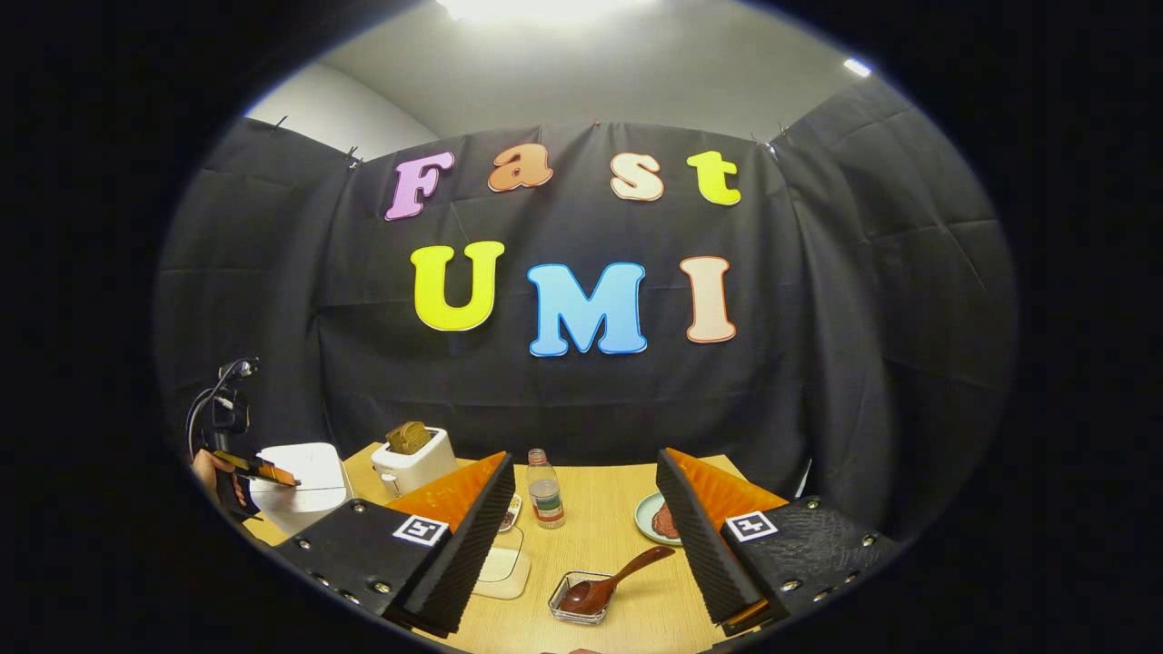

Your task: Close the left gripper, press the button to open the rice cooker; take a wooden spoon from the chopstick holder with the right hand, scoop a spoonful of rice and pour it into the rice cooker, then put the wooden spoon back into the chopstick holder.

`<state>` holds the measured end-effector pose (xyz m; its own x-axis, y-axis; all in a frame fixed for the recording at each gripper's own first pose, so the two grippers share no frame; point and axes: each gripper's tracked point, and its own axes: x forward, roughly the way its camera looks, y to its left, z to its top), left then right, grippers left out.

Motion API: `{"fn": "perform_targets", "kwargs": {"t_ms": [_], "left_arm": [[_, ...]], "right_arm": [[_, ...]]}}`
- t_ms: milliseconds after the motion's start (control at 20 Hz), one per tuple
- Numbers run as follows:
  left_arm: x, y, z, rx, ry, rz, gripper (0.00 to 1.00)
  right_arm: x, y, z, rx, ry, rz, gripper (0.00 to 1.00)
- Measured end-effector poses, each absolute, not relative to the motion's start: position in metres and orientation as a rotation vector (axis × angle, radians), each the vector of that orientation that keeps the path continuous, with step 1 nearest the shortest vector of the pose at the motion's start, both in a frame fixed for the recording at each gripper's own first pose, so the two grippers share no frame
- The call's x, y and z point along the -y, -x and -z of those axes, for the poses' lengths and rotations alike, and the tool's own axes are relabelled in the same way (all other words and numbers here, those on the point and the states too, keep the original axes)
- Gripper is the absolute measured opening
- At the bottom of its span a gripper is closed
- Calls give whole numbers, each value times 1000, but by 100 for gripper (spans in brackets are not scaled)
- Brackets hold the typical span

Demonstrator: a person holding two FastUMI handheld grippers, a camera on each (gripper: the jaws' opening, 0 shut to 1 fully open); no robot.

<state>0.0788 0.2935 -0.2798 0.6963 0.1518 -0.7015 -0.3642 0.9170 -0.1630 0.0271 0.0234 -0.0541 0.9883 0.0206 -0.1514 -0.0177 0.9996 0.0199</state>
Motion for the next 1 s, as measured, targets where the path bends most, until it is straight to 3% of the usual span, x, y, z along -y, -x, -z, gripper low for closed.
{"fn": "perform_targets", "kwargs": {"t_ms": [350, 450, 500, 650, 700, 750, 1000], "left_arm": [[-309, -93, 199, -559, 144, -326, 9], [-309, -96, 169, -483, 93, -322, 17], [-312, -97, 150, -426, 66, -333, 39], [-313, -87, 106, -292, 42, -363, 69], [-308, -81, 93, -264, 46, -364, 87], [-304, -77, 83, -224, 54, -360, 94], [-279, -46, 38, -24, 37, -367, 97]], "right_arm": [[-30, -27, 55, -154, -15, -38, 95], [-32, -26, 55, -151, -13, -46, 95], [-32, -26, 55, -151, -10, -51, 95], [-33, -23, 55, -148, -11, -56, 95], [-32, -23, 55, -149, -12, -55, 95], [-31, -22, 56, -148, -13, -55, 95], [-20, -24, 61, -159, -13, -46, 95]]}}
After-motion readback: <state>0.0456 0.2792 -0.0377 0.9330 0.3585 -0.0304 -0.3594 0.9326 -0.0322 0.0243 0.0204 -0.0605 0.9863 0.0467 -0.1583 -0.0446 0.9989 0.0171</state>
